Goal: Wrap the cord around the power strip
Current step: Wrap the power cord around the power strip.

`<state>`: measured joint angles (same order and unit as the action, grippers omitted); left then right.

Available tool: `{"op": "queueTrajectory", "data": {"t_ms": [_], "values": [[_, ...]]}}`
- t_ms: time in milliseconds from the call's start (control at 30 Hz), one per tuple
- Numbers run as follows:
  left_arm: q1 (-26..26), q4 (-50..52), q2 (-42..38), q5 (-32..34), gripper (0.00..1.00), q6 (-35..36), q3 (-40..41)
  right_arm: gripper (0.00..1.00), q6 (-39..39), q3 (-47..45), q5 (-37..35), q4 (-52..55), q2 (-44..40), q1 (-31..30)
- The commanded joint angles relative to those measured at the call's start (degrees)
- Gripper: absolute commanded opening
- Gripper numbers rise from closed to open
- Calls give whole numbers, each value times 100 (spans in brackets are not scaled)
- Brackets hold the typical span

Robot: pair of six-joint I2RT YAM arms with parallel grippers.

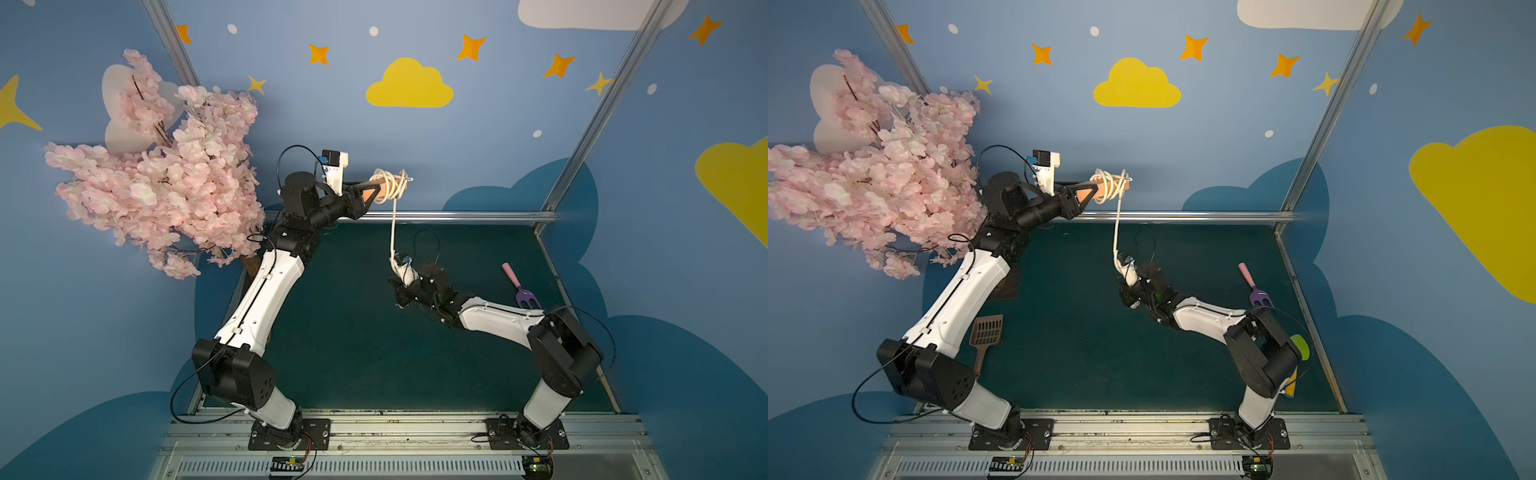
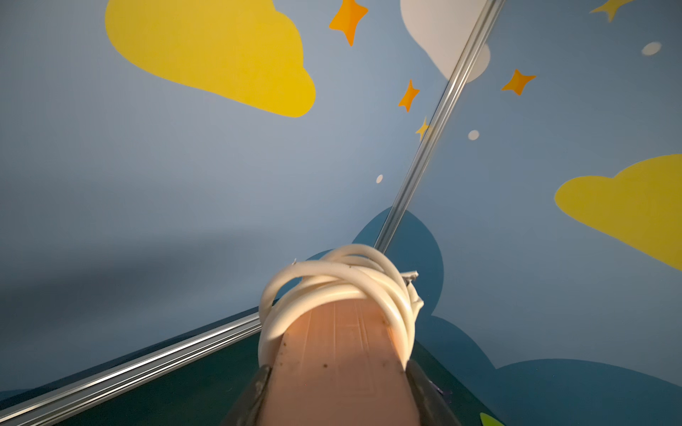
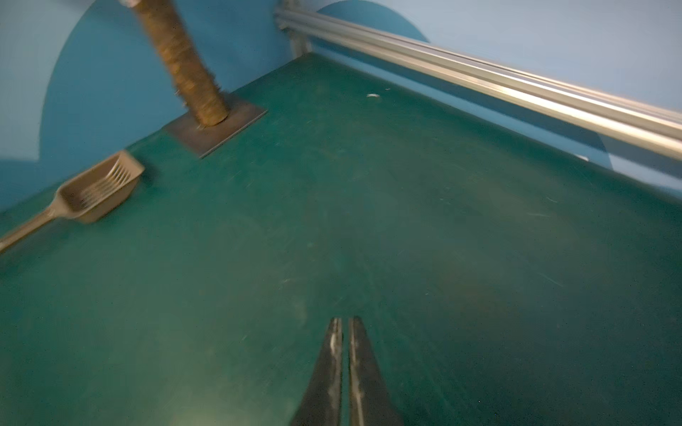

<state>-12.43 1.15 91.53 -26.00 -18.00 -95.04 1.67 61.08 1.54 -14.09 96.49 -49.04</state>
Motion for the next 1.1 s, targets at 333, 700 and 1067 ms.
{"op": "queueTrajectory", "data": {"t_ms": [333,700,1067], "values": [[-153,2207,608,-897,3,2096,-88,0,3297,3281,-1293,5630,-819,-467],[-619,2830,278,-3796,2,2439,675,0,4017,5919,-188,6357,440,1213],[-937,-4725,489,-5134,3,-3441,1620,0,1976,5670,4664,4820,1790,3247]]}}
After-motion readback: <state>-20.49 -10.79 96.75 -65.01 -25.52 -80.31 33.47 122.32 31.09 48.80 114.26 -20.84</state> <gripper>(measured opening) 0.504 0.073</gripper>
